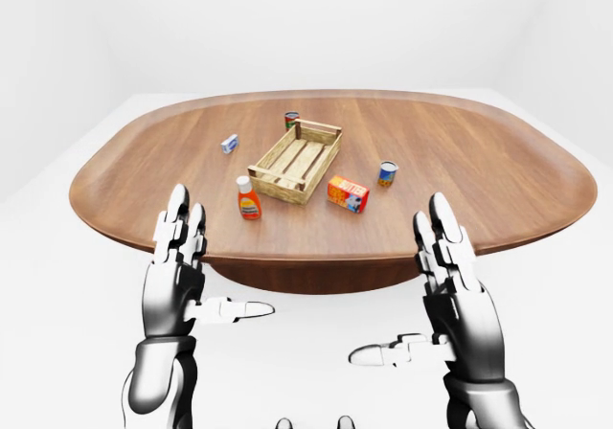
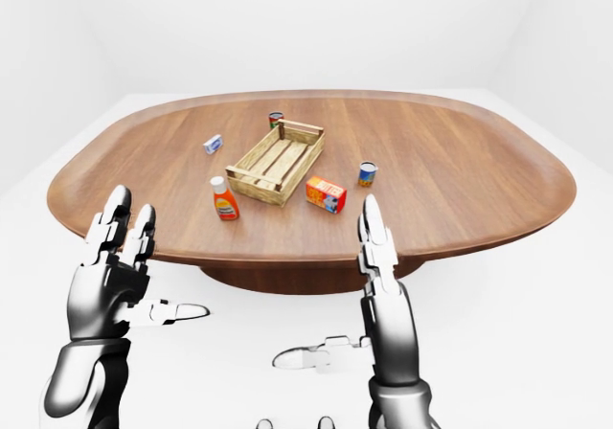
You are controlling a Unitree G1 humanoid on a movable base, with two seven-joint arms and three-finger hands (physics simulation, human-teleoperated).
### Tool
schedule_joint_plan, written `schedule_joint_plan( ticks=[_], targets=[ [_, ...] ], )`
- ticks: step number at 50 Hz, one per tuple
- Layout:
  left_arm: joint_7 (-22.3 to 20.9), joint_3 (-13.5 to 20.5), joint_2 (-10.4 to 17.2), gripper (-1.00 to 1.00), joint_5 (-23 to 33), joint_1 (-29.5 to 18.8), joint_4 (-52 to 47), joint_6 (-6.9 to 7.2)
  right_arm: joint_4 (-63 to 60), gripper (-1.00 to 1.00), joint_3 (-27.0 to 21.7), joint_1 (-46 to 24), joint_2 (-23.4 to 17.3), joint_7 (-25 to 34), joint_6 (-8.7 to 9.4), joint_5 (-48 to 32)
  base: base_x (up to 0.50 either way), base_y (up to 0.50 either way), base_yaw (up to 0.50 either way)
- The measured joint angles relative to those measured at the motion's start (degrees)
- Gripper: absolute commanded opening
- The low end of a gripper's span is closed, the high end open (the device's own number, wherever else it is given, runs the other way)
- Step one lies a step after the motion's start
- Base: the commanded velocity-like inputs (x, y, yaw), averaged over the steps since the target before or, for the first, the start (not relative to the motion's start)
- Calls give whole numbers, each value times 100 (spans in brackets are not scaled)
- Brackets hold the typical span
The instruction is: Pick up the butter and put it in the tray.
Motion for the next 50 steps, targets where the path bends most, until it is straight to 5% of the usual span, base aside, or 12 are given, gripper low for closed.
schedule_joint_plan(
  ticks=[21,34,50],
  targets=[
    [-3,25,4,100,-24,-14,-12,0,95,100,80,-57,-14,-18,-6,-37,0,47,0],
    [0,49,10,100,-43,-27,-10,0,73,100,103,-74,-3,4,121,148,1,0,0],
    [0,46,4,100,-49,-31,2,0,76,100,107,-40,-42,54,72,256,36,4,0]
  ],
)
